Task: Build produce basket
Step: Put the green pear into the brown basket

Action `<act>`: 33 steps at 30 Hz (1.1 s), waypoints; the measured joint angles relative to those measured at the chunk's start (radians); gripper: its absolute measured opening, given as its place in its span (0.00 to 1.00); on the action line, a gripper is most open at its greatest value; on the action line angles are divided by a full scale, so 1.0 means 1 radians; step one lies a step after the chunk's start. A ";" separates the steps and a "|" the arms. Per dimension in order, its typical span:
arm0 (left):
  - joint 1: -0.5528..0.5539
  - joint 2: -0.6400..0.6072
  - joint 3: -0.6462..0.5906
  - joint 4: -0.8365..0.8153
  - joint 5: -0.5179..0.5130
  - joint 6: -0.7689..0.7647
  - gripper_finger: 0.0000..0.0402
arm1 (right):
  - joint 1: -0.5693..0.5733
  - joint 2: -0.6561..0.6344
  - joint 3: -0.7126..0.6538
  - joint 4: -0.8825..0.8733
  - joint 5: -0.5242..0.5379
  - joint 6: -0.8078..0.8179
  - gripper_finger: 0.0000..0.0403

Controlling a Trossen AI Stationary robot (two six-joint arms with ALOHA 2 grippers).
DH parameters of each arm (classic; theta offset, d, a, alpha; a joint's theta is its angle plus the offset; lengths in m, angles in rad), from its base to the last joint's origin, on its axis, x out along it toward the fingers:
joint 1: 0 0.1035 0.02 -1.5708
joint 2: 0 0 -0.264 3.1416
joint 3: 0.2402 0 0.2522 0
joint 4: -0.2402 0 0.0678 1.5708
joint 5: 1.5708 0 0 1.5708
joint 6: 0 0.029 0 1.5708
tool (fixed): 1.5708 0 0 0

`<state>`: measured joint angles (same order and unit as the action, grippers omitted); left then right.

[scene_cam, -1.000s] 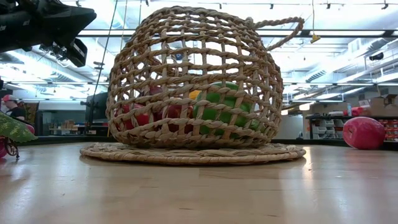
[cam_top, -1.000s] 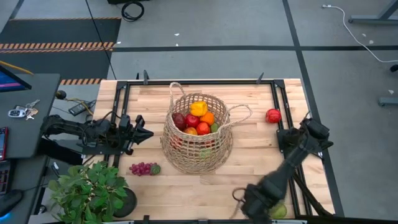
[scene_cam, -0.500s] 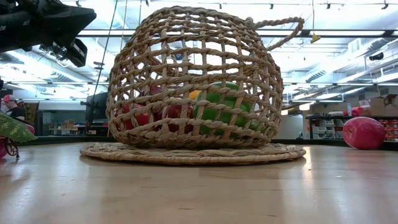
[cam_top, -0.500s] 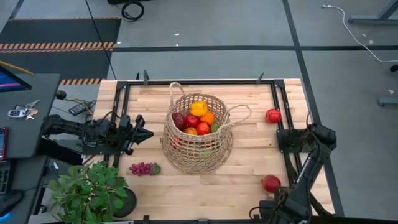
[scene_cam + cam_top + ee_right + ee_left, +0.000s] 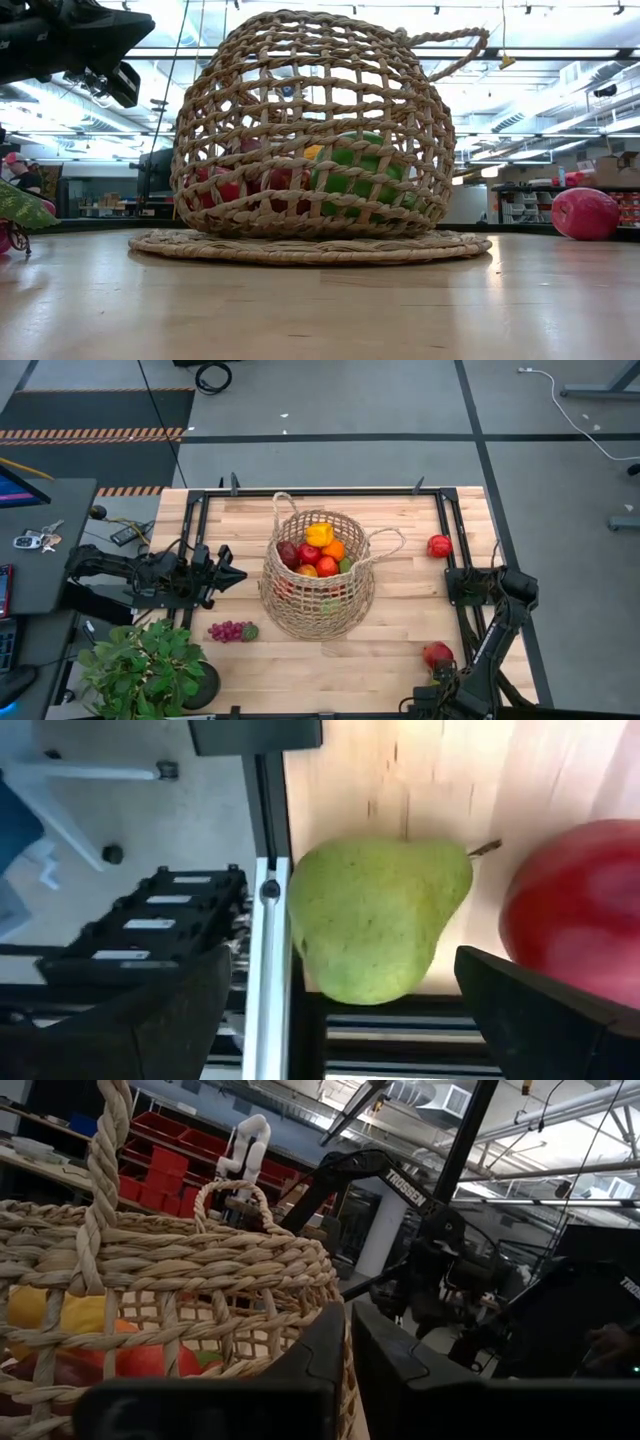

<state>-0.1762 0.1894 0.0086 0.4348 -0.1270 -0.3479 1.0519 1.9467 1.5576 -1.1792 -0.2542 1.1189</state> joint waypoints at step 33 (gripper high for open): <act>0.000 0.000 0.000 0.000 0.001 0.000 0.07 | -0.082 0.015 -0.138 0.105 -0.015 -0.179 0.64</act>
<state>-0.1764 0.1894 0.0086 0.4347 -0.1265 -0.3477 0.9696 1.9617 1.4197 -1.0744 -0.2692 0.9402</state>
